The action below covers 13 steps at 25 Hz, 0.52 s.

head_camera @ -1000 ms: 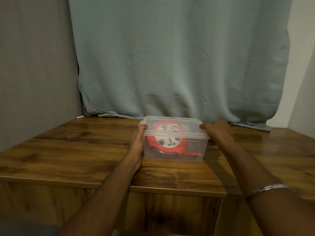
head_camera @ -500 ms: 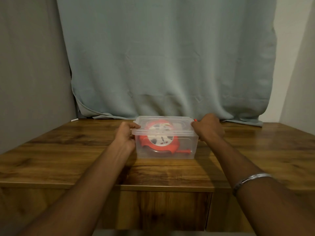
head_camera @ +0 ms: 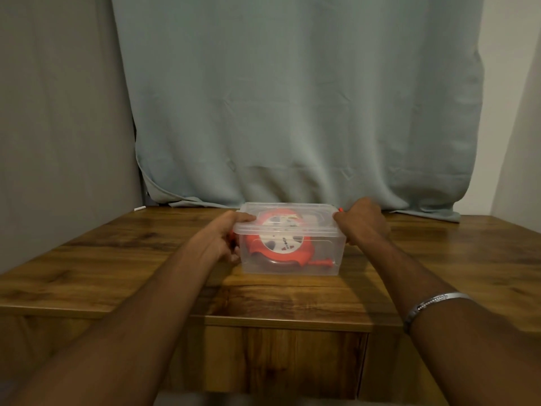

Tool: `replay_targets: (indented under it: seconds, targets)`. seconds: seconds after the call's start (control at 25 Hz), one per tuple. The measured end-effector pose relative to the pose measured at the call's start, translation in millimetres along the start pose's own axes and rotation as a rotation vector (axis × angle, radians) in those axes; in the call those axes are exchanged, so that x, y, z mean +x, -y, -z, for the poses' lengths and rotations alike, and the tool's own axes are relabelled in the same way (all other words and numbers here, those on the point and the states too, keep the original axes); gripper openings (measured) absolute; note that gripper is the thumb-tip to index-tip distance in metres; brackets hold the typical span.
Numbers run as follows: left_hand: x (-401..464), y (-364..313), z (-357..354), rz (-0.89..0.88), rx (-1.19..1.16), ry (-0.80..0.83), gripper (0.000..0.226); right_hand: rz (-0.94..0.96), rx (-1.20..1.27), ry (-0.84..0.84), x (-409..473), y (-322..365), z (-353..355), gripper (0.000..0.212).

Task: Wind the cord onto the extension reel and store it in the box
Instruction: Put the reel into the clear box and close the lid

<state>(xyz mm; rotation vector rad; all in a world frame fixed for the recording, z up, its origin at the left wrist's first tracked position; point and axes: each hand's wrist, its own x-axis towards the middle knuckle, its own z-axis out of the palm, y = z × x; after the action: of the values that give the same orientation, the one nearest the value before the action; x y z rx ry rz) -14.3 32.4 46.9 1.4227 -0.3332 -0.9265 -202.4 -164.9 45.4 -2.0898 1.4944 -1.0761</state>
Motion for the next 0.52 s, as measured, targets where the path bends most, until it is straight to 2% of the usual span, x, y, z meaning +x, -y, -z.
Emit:
replay_targets:
  seconds: [0.08,0.16,0.28,0.52]
  targets:
    - [2,-4,-4,-0.066,0.022,-0.038,0.038,0.007,0.001,0.0,3,-1,-1,0.035]
    - [8,-5,-13,-0.213,0.061,-0.152,0.026,0.011,0.003,-0.004,5,-2,-3,0.035]
    - [23,-3,-17,-0.383,0.168,-0.31,0.033,0.015,-0.005,-0.017,6,-2,-4,0.035]
    - [38,0,-13,-0.447,0.246,-0.418,0.032,0.032,-0.006,-0.008,10,-1,-6,0.031]
